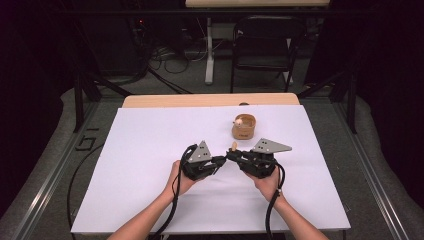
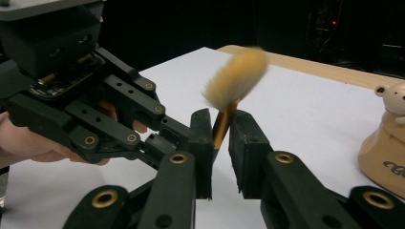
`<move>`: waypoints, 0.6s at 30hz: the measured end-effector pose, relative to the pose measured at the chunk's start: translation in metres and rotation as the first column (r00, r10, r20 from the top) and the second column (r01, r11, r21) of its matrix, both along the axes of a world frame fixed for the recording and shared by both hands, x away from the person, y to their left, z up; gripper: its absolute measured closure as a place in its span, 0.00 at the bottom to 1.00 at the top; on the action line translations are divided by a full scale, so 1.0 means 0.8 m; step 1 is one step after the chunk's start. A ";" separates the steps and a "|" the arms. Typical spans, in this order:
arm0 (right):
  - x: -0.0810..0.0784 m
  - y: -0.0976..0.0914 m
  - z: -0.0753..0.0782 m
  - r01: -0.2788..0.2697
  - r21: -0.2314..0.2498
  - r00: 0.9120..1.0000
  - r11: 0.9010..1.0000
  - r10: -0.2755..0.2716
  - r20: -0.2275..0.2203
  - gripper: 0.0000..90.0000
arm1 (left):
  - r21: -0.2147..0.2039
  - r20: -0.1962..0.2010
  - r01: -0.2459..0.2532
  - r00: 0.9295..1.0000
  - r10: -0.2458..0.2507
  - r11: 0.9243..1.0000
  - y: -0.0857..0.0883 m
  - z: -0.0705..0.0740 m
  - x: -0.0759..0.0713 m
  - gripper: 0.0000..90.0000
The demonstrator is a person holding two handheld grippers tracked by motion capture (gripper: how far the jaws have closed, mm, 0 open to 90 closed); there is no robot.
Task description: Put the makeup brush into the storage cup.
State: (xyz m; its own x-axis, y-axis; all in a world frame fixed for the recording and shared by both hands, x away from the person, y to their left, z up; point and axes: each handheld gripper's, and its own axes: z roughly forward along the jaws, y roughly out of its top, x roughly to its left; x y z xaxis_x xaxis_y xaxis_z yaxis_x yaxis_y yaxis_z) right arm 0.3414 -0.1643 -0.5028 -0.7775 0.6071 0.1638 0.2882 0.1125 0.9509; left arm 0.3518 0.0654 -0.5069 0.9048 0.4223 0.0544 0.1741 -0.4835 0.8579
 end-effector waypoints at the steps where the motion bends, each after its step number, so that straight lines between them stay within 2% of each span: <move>1: 0.000 0.001 0.000 -0.010 0.006 1.000 1.000 0.010 0.002 0.92 | -0.003 0.002 0.001 1.000 -0.001 1.000 0.000 0.000 0.000 0.92; 6: -0.004 0.002 0.004 -0.012 0.002 1.000 1.000 0.012 0.016 0.93 | -0.021 0.003 0.018 1.000 -0.018 1.000 0.000 0.001 -0.001 0.90; 10: -0.005 0.001 0.008 -0.007 -0.007 0.999 1.000 0.008 0.038 0.93 | -0.013 -0.019 0.034 0.999 -0.035 0.999 0.001 -0.001 0.000 0.66; 13: -0.006 -0.001 0.011 -0.002 -0.026 0.999 1.000 0.003 0.047 0.93 | -0.010 -0.028 0.008 1.000 -0.009 1.000 0.005 -0.001 0.001 0.48; 14: -0.006 -0.002 0.011 -0.001 -0.027 0.999 1.000 0.002 0.048 0.93 | -0.007 -0.032 0.003 0.999 -0.004 1.000 0.007 -0.001 0.001 0.44; 15: -0.007 -0.003 0.012 0.004 -0.033 0.999 0.999 -0.002 0.052 0.93 | -0.010 -0.031 0.005 0.999 -0.006 1.000 0.009 -0.002 0.002 0.43; 18: -0.006 -0.005 0.013 0.012 -0.038 0.998 0.999 -0.010 0.060 0.93 | 0.005 -0.030 -0.027 0.999 0.027 1.000 0.017 -0.004 0.002 0.30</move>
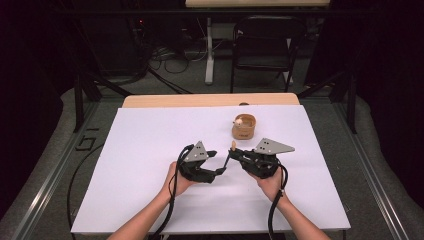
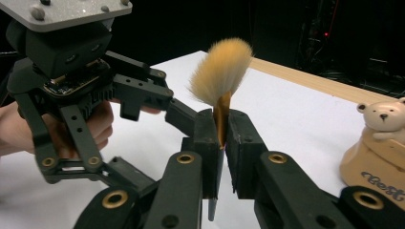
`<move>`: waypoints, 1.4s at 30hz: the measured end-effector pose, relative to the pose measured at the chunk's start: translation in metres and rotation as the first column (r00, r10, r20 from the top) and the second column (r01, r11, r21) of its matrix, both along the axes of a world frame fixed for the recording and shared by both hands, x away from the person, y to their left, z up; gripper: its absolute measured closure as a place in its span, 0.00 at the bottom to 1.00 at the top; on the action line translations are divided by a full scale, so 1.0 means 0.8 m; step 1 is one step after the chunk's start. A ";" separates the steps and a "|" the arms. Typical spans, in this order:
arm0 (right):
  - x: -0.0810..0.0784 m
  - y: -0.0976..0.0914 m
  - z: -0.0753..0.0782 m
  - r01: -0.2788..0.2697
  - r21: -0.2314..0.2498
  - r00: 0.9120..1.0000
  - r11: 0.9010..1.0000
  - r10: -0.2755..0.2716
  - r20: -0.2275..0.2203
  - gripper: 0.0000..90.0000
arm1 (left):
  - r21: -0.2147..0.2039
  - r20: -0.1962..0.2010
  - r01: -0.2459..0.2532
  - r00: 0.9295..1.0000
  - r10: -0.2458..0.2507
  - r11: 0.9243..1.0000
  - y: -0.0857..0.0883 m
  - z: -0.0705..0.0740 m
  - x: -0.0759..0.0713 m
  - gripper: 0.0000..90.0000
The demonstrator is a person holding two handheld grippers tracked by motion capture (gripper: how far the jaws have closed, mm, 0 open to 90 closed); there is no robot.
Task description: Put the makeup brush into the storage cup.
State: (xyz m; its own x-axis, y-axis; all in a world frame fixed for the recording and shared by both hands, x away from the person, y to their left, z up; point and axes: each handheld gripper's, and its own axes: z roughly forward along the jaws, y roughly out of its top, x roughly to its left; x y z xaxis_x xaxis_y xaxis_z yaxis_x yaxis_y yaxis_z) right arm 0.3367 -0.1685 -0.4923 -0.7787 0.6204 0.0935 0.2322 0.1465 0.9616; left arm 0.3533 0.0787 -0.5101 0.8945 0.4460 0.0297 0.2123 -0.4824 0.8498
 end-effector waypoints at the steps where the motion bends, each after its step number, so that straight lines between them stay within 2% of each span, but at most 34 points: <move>1: 0.000 -0.001 0.001 0.003 -0.007 1.000 1.000 -0.003 0.000 0.93 | -0.002 -0.003 -0.009 1.000 0.009 1.000 0.003 -0.001 0.001 0.26; 4: 0.001 -0.004 0.002 0.011 -0.012 1.000 1.000 -0.011 0.006 0.93 | 0.004 -0.010 -0.030 0.999 0.030 1.000 0.012 -0.004 0.002 0.18; 6: 0.000 -0.006 0.004 0.016 -0.017 1.000 1.000 -0.016 0.007 0.93 | -0.001 -0.011 -0.045 0.999 0.045 0.999 0.019 -0.005 0.002 0.16; 9: 0.001 -0.010 0.006 0.026 -0.027 1.000 0.999 -0.025 0.014 0.93 | 0.009 -0.028 -0.052 0.998 0.052 0.999 0.027 -0.008 0.002 0.13; 13: 0.002 -0.017 0.011 0.047 -0.041 0.999 0.998 -0.046 0.018 0.93 | 0.019 -0.024 -0.065 0.998 0.066 0.998 0.035 -0.012 -0.001 0.07; 17: 0.002 -0.025 0.014 0.061 -0.056 0.998 0.997 -0.059 0.028 0.93 | 0.010 -0.031 -0.066 0.997 0.066 0.998 0.041 -0.016 0.000 0.00; 25: 0.004 -0.040 0.022 0.087 -0.075 0.996 0.993 -0.084 0.033 0.93 | -0.001 0.001 -0.076 0.997 0.076 0.997 0.053 -0.023 -0.004 0.00; 28: 0.005 -0.044 0.023 0.095 -0.075 0.995 0.993 -0.093 0.027 0.93 | -0.013 -0.002 -0.084 0.996 0.084 0.996 0.061 -0.026 -0.005 0.00; 42: 0.009 -0.057 0.028 0.117 -0.095 0.993 0.989 -0.116 0.016 0.93 | -0.043 0.009 -0.161 0.987 0.161 0.986 0.096 -0.028 -0.010 0.00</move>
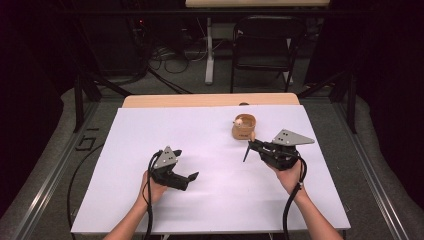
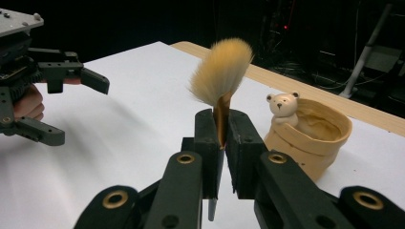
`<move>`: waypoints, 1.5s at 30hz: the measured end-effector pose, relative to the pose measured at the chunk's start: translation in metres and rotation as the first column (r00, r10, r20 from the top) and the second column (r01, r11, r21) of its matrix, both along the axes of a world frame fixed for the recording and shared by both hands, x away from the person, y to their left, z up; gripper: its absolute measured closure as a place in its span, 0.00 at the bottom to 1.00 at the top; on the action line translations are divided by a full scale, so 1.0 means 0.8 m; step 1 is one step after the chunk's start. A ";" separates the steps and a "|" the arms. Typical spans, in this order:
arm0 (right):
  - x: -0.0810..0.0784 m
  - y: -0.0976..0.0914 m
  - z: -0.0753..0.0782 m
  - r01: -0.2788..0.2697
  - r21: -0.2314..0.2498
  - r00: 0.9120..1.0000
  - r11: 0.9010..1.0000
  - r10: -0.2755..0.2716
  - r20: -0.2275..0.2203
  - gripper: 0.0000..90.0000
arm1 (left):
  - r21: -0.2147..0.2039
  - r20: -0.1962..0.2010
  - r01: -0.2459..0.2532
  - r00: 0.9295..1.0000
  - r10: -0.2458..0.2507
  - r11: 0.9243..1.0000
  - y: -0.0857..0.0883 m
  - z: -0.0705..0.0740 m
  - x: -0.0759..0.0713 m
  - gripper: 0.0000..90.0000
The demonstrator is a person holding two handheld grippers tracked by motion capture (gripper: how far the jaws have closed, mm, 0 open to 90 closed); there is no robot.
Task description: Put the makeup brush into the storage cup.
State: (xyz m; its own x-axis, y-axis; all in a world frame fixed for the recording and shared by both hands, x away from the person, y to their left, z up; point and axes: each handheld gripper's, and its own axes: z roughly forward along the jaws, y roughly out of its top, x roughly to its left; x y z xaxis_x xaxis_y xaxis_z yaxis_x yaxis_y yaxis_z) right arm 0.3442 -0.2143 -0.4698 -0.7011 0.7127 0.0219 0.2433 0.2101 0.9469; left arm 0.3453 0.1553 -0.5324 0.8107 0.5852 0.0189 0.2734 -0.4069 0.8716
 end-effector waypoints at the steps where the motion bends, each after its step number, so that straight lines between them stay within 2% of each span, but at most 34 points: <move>1: 0.001 -0.001 0.000 0.002 0.001 1.000 1.000 -0.002 0.001 0.93 | -0.004 0.003 -0.006 1.000 0.006 1.000 0.001 0.000 -0.001 0.00; 7: 0.002 -0.010 0.004 0.016 -0.008 1.000 1.000 -0.016 -0.009 0.93 | -0.013 0.017 -0.018 1.000 0.019 1.000 0.011 0.000 -0.004 0.00; 15: 0.009 -0.019 0.010 0.046 -0.024 0.999 0.999 -0.046 -0.017 0.93 | -0.020 0.016 -0.040 0.999 0.040 0.999 0.019 0.000 -0.005 0.00; 24: 0.022 -0.030 0.013 0.076 -0.044 0.996 0.996 -0.078 -0.044 0.93 | -0.007 -0.002 -0.025 1.000 0.025 1.000 0.019 -0.003 -0.003 0.00; 26: 0.024 -0.031 0.012 0.082 -0.047 0.996 0.996 -0.084 -0.043 0.93 | -0.016 -0.002 -0.025 1.000 0.025 1.000 0.020 -0.003 -0.003 0.00; 33: 0.027 -0.034 0.014 0.096 -0.055 0.994 0.994 -0.098 -0.043 0.93 | -0.039 0.026 -0.025 0.999 0.026 0.999 0.025 -0.001 -0.004 0.00; 36: 0.029 -0.036 0.015 0.104 -0.062 0.993 0.993 -0.107 -0.048 0.93 | -0.052 0.024 -0.031 0.999 0.032 0.998 0.026 -0.001 -0.005 0.00; 45: 0.036 -0.037 0.024 0.123 -0.063 0.991 0.990 -0.126 -0.049 0.93 | -0.052 0.050 -0.036 0.998 0.038 0.998 0.037 -0.002 -0.014 0.00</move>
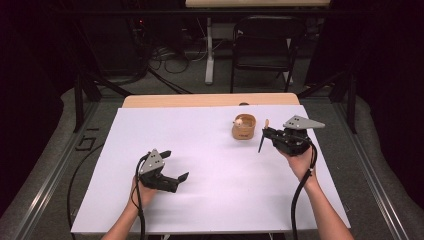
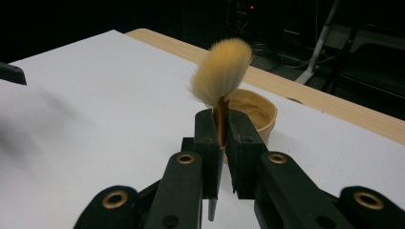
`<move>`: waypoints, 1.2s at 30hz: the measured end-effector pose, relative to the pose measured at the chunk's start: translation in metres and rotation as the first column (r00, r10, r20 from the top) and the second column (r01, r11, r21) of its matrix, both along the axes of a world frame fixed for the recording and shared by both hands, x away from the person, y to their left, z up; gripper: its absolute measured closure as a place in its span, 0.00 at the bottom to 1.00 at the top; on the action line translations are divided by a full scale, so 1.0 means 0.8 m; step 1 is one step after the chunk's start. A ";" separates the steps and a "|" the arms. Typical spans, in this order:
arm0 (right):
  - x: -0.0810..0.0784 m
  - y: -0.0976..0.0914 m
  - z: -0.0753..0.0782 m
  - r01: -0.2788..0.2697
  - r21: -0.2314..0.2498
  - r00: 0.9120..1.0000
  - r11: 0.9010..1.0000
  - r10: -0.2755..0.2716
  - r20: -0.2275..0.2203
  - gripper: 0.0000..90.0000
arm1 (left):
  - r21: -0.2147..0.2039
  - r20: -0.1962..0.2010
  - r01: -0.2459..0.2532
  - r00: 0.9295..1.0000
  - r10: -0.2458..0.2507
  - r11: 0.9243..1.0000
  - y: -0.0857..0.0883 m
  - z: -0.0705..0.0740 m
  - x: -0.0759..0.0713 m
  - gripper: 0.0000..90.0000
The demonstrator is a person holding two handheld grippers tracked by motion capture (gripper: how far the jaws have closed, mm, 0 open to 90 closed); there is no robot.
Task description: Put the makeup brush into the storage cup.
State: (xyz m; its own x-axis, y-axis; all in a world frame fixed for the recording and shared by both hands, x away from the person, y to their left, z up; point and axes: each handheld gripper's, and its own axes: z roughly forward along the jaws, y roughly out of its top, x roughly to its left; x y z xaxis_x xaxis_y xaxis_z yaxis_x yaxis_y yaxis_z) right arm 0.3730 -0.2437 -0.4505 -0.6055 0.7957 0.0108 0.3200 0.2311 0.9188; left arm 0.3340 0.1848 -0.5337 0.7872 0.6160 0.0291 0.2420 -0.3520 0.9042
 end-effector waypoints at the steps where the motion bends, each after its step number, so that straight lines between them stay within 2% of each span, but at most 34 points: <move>1: 0.001 0.000 0.002 0.001 0.000 1.000 1.000 -0.001 0.005 0.93 | 0.006 0.004 -0.017 1.000 0.017 1.000 0.001 0.000 -0.001 0.00; 2: 0.002 0.000 0.004 0.001 0.002 1.000 1.000 -0.001 0.003 0.93 | -0.003 -0.002 -0.004 1.000 0.004 1.000 0.002 0.000 0.000 0.00; 4: 0.005 0.001 0.008 0.003 0.005 1.000 1.000 -0.003 0.009 0.93 | -0.002 -0.011 -0.007 1.000 0.007 1.000 0.003 -0.001 0.000 0.00; 7: 0.009 0.004 0.013 0.002 -0.006 1.000 1.000 -0.002 0.017 0.93 | 0.013 -0.016 -0.002 1.000 0.002 1.000 0.001 -0.002 0.000 0.00; 17: 0.025 0.005 0.030 0.014 -0.022 1.000 1.000 -0.014 0.021 0.93 | 0.016 -0.008 -0.002 1.000 0.002 1.000 0.001 -0.002 0.001 0.00; 24: 0.030 0.007 0.045 0.018 -0.022 0.999 1.000 -0.017 0.043 0.93 | 0.012 0.002 -0.006 1.000 0.006 1.000 0.002 0.000 0.000 0.00; 36: 0.045 0.008 0.054 0.034 -0.016 0.998 0.999 -0.033 0.054 0.93 | 0.013 -0.002 -0.001 1.000 0.001 1.000 0.002 -0.001 0.001 0.00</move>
